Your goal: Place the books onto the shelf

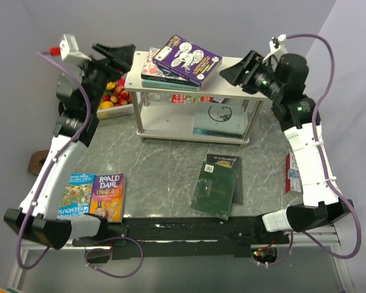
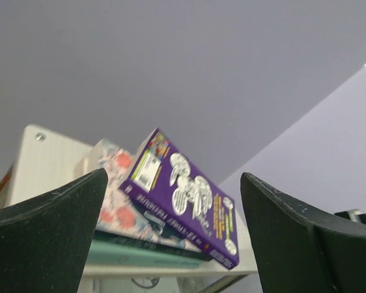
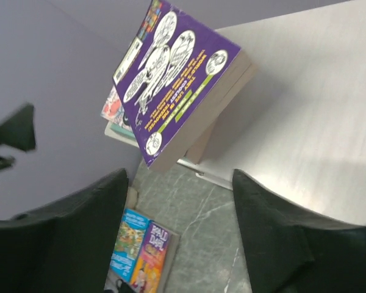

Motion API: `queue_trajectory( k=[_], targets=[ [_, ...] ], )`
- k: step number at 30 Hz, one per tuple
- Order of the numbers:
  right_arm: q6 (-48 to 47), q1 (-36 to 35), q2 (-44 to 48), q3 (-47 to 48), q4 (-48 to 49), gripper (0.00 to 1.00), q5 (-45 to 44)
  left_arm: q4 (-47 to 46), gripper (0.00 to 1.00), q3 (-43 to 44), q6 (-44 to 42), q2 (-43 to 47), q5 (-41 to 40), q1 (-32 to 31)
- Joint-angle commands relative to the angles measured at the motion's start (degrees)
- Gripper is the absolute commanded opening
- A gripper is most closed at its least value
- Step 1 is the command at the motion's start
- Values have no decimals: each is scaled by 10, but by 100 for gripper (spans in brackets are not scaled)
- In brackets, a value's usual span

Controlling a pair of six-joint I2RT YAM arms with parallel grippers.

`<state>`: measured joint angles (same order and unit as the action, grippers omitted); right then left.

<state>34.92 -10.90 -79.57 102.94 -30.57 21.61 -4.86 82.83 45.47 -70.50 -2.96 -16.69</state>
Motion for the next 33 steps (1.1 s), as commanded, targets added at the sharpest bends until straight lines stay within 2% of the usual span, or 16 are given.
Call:
queue_trajectory(
  k=[1, 3, 5, 7, 8, 12, 14, 21, 27, 33],
  targets=[
    [-10, -33, 18, -61, 92, 64, -38, 8, 96, 83, 12, -60, 117, 18],
    [-12, -48, 20, -77, 103, 57, -51, -48, 96, 73, 21, -74, 145, 21],
    [-11, -54, 21, -85, 120, 57, -52, -91, 96, 60, 37, -93, 209, 29],
    [-11, -62, 18, -82, 125, 65, -55, -96, 87, 88, 54, -115, 240, 38],
    [-11, -64, 18, -84, 128, 67, -59, -91, 78, 99, 60, -138, 261, 40],
    [-11, -73, 17, -81, 138, 73, -72, -125, 68, 114, 119, -180, 310, 56],
    [-10, -75, 11, -78, 138, 74, -75, -132, 66, 128, 141, -204, 320, 61],
    [-11, -83, -8, -60, 140, 74, -82, -115, 67, 165, 136, -240, 321, 61],
    [-13, -87, -28, -40, 135, 74, -85, -69, 66, 207, 110, -260, 312, 60],
    [-16, -91, -39, -23, 132, 73, -96, 1, 58, 251, 47, -278, 295, 57]
  ],
)
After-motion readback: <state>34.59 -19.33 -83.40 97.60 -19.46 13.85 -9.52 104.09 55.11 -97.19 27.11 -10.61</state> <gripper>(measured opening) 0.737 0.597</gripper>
